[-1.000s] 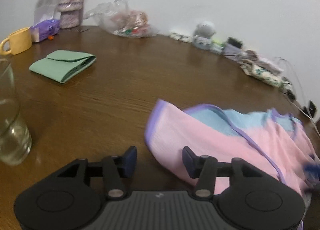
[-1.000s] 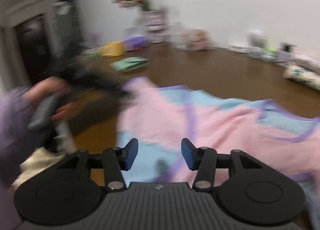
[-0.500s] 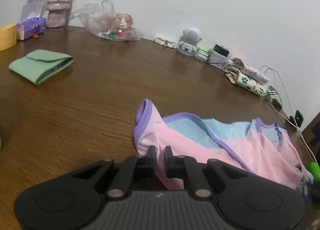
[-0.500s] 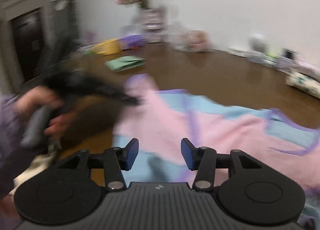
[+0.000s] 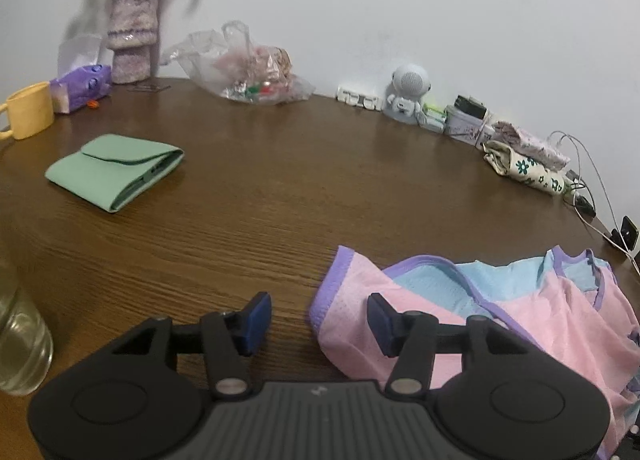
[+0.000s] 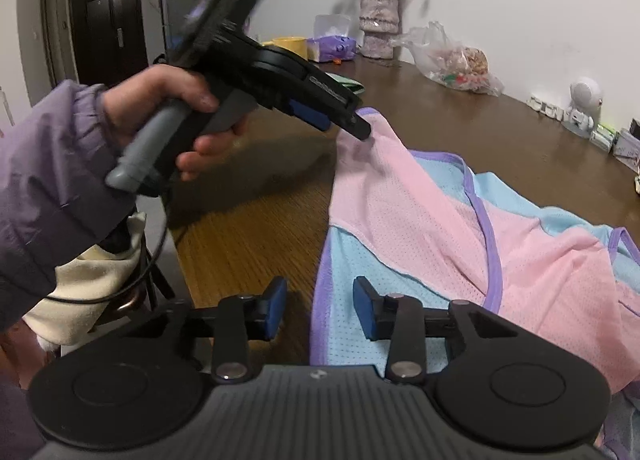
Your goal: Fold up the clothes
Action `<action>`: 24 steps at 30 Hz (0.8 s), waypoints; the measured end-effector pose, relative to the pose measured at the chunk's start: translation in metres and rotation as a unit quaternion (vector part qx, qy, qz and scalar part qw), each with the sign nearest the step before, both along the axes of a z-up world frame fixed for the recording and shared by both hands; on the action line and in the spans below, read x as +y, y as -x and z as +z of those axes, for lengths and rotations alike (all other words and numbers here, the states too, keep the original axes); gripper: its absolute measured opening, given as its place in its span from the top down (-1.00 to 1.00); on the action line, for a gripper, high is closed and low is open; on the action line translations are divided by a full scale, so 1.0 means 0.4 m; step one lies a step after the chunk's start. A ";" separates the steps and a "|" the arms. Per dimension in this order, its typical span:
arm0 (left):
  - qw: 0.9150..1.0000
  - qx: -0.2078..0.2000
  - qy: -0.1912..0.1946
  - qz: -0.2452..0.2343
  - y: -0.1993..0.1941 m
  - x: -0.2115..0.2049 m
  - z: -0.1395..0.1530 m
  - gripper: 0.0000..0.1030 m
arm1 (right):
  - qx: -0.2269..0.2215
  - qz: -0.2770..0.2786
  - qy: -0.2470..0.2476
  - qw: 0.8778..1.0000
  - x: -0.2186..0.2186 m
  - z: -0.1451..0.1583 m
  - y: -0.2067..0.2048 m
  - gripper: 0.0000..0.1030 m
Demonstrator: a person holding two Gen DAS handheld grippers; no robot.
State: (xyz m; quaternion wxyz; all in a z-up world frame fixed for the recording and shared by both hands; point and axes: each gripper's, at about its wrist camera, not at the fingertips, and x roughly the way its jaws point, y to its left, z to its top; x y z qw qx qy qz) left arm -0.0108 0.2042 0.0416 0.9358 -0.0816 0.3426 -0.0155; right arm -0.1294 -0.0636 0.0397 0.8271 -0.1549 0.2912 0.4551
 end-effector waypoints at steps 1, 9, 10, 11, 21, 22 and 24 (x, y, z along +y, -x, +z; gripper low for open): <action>1.000 0.000 0.000 -0.004 -0.006 0.002 -0.003 0.04 | -0.002 0.000 0.002 1.000 -0.001 0.000 0.003 0.26; 0.996 0.014 0.080 -0.045 -0.031 0.019 -0.007 0.92 | 0.017 -0.020 -0.008 1.000 -0.023 -0.001 -0.008 0.96; 0.995 0.011 0.092 -0.044 -0.026 0.015 0.010 0.92 | 0.022 -0.022 -0.010 0.999 -0.027 0.002 -0.012 0.96; 0.994 0.007 0.104 -0.044 -0.021 0.010 0.028 0.92 | 0.022 -0.021 -0.014 0.999 -0.032 0.009 -0.014 0.96; 0.998 0.000 0.063 0.006 -0.045 -0.024 0.097 0.93 | 0.048 -0.051 -0.114 0.991 -0.206 0.117 -0.024 0.97; 0.998 0.009 0.064 0.009 -0.051 -0.023 0.084 0.93 | 0.050 -0.051 -0.112 0.991 -0.209 0.113 -0.020 0.97; 0.998 0.021 0.054 0.013 -0.059 -0.024 0.061 0.93 | 0.055 -0.051 -0.109 0.991 -0.214 0.105 -0.011 0.97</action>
